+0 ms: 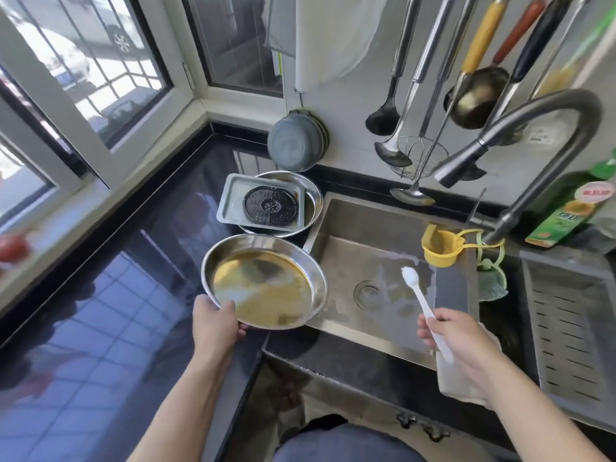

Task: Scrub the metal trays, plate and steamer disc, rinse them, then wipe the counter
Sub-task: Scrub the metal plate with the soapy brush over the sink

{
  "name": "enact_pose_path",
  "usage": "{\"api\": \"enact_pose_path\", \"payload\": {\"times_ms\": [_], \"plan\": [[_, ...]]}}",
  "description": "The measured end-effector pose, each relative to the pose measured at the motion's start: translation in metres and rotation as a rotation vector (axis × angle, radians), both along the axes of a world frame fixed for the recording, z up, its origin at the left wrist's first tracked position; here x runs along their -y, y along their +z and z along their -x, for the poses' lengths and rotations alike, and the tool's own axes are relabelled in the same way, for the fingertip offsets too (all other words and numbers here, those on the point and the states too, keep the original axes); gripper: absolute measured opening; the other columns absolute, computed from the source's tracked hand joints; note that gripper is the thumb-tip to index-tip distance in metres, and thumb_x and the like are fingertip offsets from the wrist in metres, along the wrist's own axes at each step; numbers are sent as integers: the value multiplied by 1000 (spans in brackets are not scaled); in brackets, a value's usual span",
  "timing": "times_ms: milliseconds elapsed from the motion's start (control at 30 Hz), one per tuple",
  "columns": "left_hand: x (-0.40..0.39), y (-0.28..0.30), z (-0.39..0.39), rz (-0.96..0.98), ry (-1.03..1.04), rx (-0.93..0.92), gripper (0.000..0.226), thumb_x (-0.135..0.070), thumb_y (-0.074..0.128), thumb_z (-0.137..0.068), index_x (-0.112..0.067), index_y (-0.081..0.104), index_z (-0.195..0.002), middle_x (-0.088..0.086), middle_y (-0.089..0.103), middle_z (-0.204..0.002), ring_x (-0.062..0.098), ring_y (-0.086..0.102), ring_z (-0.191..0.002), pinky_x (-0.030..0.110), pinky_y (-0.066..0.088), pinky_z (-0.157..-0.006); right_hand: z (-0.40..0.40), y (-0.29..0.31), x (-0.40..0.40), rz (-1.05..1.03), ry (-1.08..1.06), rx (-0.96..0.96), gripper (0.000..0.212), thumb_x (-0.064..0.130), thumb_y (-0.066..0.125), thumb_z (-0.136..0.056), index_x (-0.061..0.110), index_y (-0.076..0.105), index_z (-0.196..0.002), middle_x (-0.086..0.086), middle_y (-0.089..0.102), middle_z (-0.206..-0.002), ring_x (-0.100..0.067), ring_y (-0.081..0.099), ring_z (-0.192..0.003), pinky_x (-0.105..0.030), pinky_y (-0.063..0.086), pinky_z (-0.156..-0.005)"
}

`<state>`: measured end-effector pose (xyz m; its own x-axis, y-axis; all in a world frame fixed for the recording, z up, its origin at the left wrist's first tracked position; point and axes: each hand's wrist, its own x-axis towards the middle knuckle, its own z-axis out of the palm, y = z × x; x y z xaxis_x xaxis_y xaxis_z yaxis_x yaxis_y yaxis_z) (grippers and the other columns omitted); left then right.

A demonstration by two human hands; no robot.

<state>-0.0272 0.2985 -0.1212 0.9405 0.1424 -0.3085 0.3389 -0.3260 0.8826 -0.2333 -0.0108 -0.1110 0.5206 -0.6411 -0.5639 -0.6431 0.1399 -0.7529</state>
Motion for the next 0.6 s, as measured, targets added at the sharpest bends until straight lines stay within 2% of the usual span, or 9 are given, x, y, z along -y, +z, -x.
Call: {"api": "enact_pose_path", "payload": {"times_ms": [100, 200, 300, 367, 433, 500, 600], "plan": [[34, 11, 1, -88, -149, 47, 17, -6, 53, -92, -15, 42, -84, 12, 57, -76, 32, 63, -57, 40, 55, -52, 7, 6, 20, 34, -39, -25, 23, -5, 51, -100, -3, 70, -87, -21, 69, -92, -31, 68, -87, -44, 58, -86], [77, 20, -5, -218, -359, 97, 13, -18, 57, -89, -22, 44, -87, 8, 64, -82, 34, 68, -72, 45, 57, -63, 11, 14, 45, 97, -34, -76, 22, -8, 59, -93, -2, 75, -79, -21, 75, -85, -39, 71, -93, -51, 53, -101], [123, 14, -15, -360, -592, 227, 7, -16, 51, -91, -18, 44, -93, 9, 63, -86, 37, 60, -82, 48, 52, -73, 7, 22, 65, 150, 4, -140, 22, -4, 62, -93, 4, 76, -78, -12, 77, -79, -31, 75, -89, -46, 54, -98], [149, -5, -26, -429, -685, 312, 9, -13, 51, -93, -16, 43, -94, 10, 61, -86, 40, 57, -85, 47, 48, -75, -3, 16, 80, 205, 32, -152, 24, -3, 60, -94, 11, 76, -83, -8, 77, -80, -26, 75, -86, -41, 57, -89], [173, -33, -37, -457, -742, 400, 10, -11, 53, -93, -15, 45, -95, 7, 57, -81, 40, 57, -82, 44, 45, -72, -17, -1, 97, 267, 43, -151, 27, -6, 57, -94, 15, 74, -90, -9, 75, -85, -27, 73, -89, -40, 57, -83], [195, -62, -46, -519, -796, 520, 9, -9, 54, -92, -12, 46, -96, 6, 54, -75, 38, 52, -76, 40, 37, -67, -29, -23, 113, 359, 73, -149, 29, -7, 56, -93, 18, 72, -98, -7, 71, -91, -27, 69, -90, -44, 58, -86], [219, -95, -56, -698, -882, 848, 12, -13, 54, -92, -14, 45, -100, 21, 65, -82, 48, 60, -78, 40, 34, -63, -42, -53, 130, 555, 153, -175, 27, -2, 55, -94, 21, 69, -95, -5, 66, -91, -28, 63, -89, -46, 55, -82]]}}
